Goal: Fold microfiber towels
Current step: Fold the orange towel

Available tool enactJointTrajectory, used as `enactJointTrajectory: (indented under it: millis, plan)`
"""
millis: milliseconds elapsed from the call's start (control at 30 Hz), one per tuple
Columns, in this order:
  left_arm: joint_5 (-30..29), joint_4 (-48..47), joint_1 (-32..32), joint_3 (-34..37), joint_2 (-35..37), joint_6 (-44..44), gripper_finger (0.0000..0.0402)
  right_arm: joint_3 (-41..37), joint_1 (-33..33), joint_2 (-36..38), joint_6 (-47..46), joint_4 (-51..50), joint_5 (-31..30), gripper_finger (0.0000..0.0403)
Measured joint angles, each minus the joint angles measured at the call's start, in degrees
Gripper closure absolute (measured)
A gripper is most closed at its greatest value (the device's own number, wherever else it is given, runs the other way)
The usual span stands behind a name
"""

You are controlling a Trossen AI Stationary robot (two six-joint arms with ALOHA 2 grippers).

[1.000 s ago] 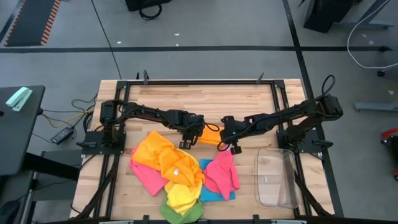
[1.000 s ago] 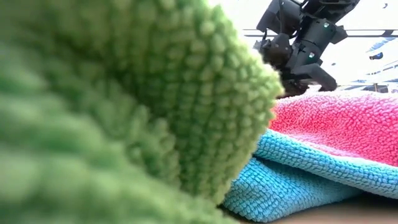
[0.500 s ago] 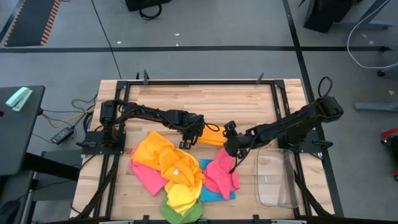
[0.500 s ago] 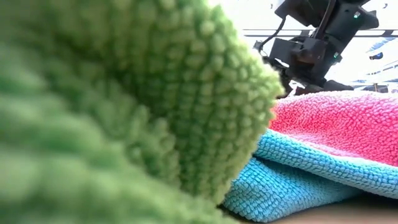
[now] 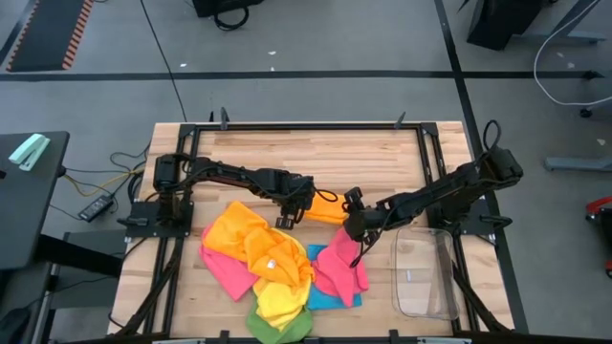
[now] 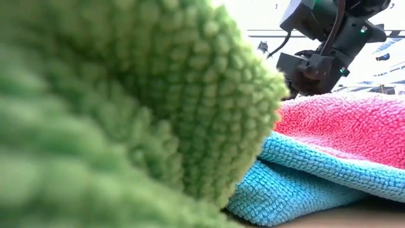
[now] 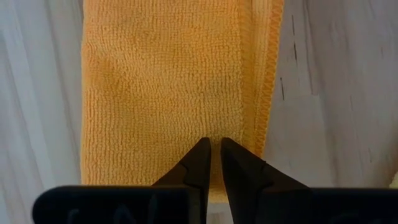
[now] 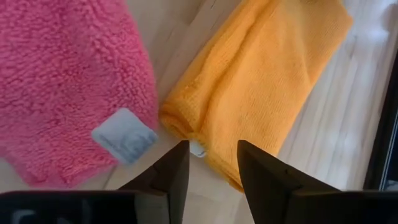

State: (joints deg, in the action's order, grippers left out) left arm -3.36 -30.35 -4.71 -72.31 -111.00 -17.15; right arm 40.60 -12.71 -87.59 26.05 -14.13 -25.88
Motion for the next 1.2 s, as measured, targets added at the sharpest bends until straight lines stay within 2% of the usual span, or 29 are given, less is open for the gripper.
enactJointTrajectory:
  millis: [433,633,800,967,1100,1200]
  plan:
    - [0.01,-0.13,0.00,0.00,0.00,-0.04,0.0356,-0.70,2.06,0.00,1.18,5.13,1.32,0.0303]
    - [0.02,0.06,0.00,0.00,0.00,0.00,0.0360,-0.71,3.35,-1.21,-1.74,5.70,7.45,0.0340]
    - [0.01,0.75,0.08,0.00,0.00,0.00,0.0356,-0.74,3.59,-4.83,-2.64,7.43,6.05,0.0359]
    - [0.02,0.52,0.07,0.00,0.00,-0.04,0.0359,-0.76,3.59,-3.09,-5.68,6.82,2.73,0.0361]
    - [0.02,0.59,0.07,0.00,0.00,-0.04,0.0364,-0.72,3.59,-1.91,-7.06,6.34,3.21,0.0393]
    - [0.02,0.73,0.07,0.00,0.00,-0.02,0.0365,-0.72,3.59,-1.92,-7.43,6.30,3.89,0.0397]
